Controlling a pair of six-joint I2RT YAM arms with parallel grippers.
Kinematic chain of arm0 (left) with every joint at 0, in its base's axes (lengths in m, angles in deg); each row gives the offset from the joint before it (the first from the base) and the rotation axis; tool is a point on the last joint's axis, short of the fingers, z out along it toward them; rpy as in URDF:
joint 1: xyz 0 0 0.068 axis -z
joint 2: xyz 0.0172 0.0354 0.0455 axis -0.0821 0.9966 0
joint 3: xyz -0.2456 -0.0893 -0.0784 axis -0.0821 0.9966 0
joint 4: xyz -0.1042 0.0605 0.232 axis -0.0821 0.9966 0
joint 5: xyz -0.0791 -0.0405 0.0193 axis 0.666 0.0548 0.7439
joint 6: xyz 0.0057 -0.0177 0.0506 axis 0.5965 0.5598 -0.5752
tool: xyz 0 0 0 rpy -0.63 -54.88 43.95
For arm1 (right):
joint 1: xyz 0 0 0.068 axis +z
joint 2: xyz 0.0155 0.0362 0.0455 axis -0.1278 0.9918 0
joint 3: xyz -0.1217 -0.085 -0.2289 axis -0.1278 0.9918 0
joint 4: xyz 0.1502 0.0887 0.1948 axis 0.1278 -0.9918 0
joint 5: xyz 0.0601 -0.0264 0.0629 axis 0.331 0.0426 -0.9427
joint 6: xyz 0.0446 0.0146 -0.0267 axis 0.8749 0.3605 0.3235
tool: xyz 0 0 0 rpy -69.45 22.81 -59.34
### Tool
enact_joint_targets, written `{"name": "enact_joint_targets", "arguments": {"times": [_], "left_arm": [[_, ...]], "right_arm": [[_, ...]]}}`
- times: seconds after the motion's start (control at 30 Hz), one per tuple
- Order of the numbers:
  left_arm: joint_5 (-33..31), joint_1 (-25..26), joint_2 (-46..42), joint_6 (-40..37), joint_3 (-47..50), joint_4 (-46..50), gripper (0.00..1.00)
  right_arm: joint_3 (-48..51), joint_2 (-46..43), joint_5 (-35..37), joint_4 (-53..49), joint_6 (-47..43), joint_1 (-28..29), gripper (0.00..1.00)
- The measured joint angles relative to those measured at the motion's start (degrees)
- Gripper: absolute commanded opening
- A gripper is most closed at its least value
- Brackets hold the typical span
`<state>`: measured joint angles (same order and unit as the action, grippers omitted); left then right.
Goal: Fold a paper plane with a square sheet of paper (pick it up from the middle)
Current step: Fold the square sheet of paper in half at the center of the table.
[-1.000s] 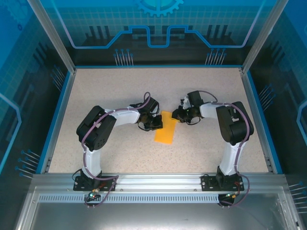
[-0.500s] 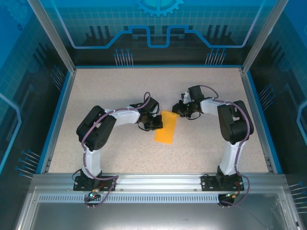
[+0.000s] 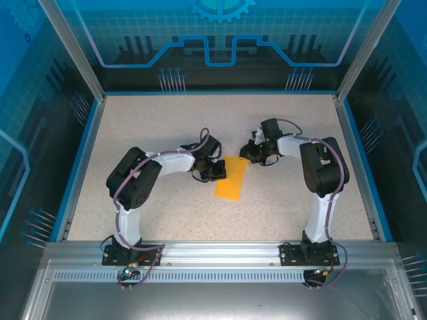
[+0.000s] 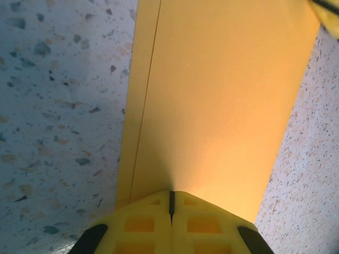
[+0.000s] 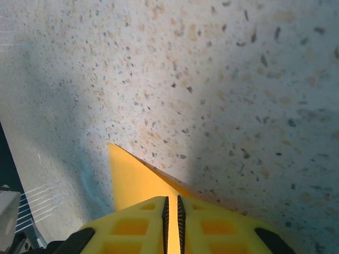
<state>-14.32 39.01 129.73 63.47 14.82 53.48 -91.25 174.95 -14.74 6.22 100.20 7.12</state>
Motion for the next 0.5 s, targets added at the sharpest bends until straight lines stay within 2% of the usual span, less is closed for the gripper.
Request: {"name": "enact_joint_targets", "arguments": {"times": [0.5], "left_arm": [[0.0, 0.0, 0.0, 0.0, 0.0, 0.2, 0.00]], "right_arm": [[-1.2, 2.3, -0.7, -0.2, 0.3, -0.3, 0.15]]}}
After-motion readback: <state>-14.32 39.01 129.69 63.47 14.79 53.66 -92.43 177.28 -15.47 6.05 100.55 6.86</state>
